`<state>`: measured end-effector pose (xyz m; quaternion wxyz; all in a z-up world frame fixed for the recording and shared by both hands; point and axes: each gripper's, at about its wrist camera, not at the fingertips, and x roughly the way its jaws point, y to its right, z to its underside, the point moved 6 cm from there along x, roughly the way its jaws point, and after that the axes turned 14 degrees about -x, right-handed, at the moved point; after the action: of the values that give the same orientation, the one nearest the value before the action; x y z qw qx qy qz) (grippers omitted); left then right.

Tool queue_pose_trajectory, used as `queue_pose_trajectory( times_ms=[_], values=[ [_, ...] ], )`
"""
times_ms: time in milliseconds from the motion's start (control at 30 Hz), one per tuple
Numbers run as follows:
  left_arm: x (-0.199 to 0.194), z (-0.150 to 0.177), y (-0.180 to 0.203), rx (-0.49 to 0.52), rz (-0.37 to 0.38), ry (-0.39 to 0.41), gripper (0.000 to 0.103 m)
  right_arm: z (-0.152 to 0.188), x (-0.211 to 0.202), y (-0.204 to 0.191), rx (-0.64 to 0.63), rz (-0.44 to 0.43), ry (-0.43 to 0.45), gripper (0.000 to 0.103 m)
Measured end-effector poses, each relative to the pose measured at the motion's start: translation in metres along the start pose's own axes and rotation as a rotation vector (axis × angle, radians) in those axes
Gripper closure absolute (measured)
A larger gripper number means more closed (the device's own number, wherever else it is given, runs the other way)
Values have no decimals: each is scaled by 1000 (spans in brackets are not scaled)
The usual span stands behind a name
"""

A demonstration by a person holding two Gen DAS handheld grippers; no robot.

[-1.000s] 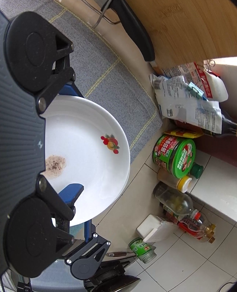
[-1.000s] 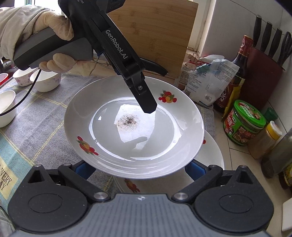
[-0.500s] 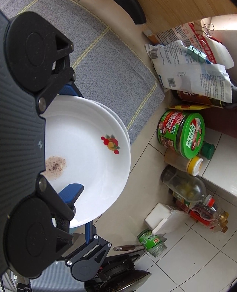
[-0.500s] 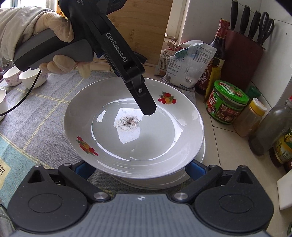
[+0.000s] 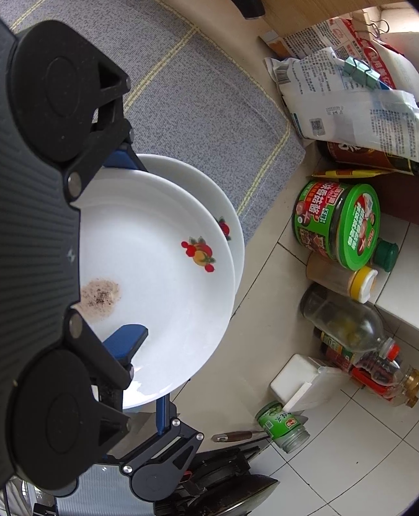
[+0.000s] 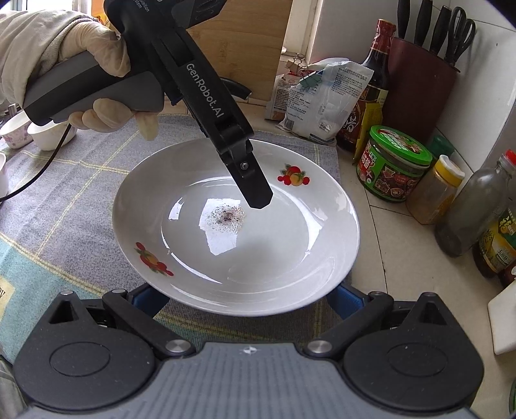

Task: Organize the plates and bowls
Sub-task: 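Lower the stained fruit-print plate onto the plate stack with the left gripper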

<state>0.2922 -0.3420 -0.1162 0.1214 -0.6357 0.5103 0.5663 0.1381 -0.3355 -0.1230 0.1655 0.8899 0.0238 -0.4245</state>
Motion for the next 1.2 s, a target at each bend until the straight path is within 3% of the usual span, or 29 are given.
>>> queue_pose_trajectory(
  times_ms=[1200],
  values=[
    [24,-2,11,105,-54,-55,10,6,-2,7,28,29,-42,0]
  ],
)
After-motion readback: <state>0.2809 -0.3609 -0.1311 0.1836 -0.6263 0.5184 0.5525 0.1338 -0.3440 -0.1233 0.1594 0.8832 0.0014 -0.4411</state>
